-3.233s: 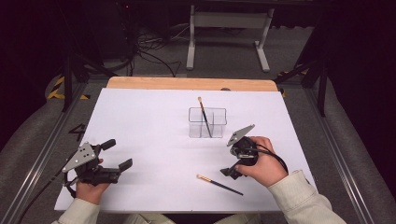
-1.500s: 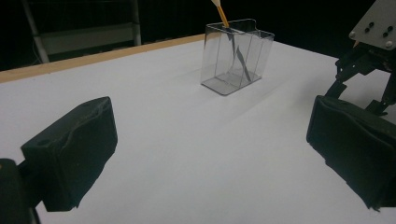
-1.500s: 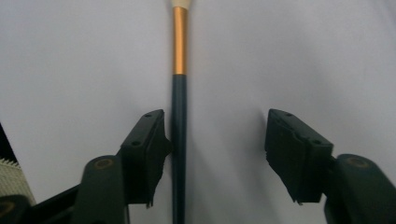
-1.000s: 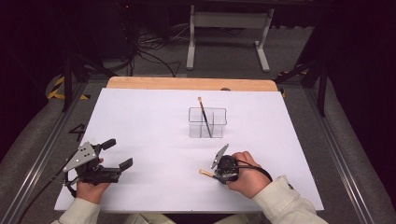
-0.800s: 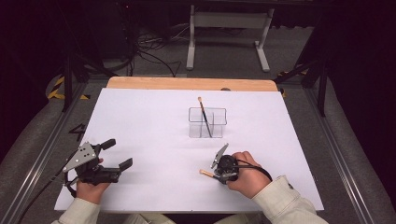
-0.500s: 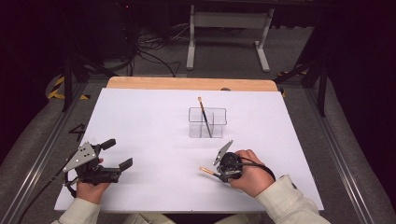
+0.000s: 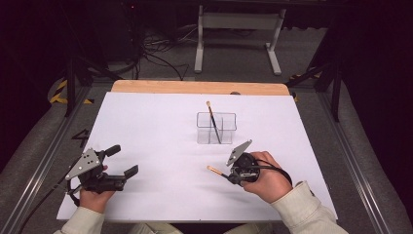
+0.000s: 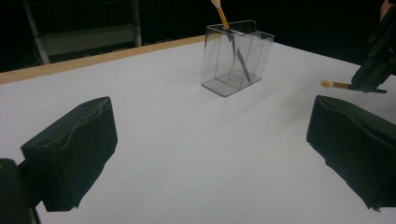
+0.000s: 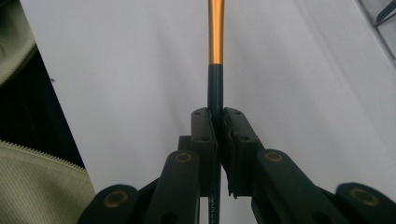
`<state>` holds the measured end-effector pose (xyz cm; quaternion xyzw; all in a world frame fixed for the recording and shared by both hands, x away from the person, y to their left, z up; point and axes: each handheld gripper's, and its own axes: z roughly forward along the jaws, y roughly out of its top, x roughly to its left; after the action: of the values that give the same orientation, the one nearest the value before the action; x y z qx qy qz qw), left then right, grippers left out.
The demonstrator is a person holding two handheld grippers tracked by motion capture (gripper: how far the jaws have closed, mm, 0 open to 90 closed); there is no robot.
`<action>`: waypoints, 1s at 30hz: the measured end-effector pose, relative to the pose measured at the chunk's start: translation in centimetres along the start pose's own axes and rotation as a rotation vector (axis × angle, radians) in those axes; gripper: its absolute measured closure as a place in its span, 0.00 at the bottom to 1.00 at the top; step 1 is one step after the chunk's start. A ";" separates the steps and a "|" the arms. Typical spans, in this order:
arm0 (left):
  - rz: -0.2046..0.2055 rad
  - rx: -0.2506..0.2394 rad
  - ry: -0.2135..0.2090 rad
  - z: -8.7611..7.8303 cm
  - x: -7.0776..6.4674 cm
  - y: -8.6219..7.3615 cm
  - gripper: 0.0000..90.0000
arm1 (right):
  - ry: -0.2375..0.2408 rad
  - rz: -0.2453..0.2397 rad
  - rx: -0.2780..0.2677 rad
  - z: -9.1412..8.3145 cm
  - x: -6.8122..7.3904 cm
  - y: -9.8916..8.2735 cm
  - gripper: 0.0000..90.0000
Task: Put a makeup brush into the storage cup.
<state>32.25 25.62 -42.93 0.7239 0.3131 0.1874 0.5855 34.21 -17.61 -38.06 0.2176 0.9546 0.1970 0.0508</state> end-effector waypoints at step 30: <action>0.006 -0.002 -0.006 0.0 0.0 0.0 0.03 | -0.075 -0.002 -0.471 -4.3 -0.3 -0.3 0.94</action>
<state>32.30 25.62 -42.91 0.7249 0.3091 0.1872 0.5865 33.58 -19.51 -34.20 0.2059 0.8801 0.4059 0.1356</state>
